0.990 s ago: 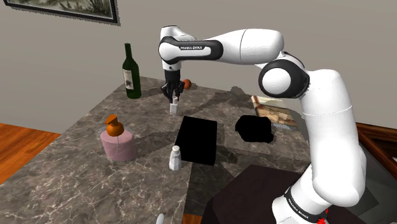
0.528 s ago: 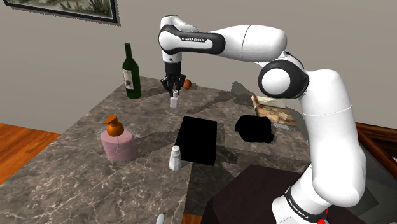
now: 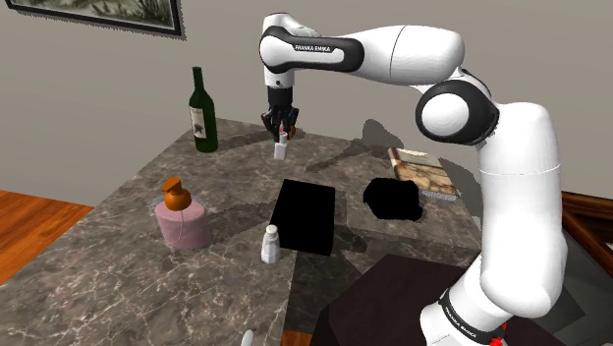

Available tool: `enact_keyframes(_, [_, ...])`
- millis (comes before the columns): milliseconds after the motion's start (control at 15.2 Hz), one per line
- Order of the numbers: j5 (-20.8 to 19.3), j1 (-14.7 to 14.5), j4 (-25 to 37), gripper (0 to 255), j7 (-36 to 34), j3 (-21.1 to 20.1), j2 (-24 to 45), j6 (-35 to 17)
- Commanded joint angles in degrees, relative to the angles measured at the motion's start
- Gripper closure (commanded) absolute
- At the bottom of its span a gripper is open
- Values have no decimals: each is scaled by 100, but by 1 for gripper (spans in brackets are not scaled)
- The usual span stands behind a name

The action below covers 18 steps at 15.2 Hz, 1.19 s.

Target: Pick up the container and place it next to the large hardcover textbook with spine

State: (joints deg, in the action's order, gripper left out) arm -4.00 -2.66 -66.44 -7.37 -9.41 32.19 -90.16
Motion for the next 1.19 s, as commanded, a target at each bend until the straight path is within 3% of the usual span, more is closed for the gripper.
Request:
enact_keyframes(0, [43,188,-554,255,179,27,-395,-161])
enact_keyframes(528, [155,877,-2020,255,1045,270,-1525,-516])
enact_keyframes(1122, [159,1552,-2889,255,2122,688,-2325,-618])
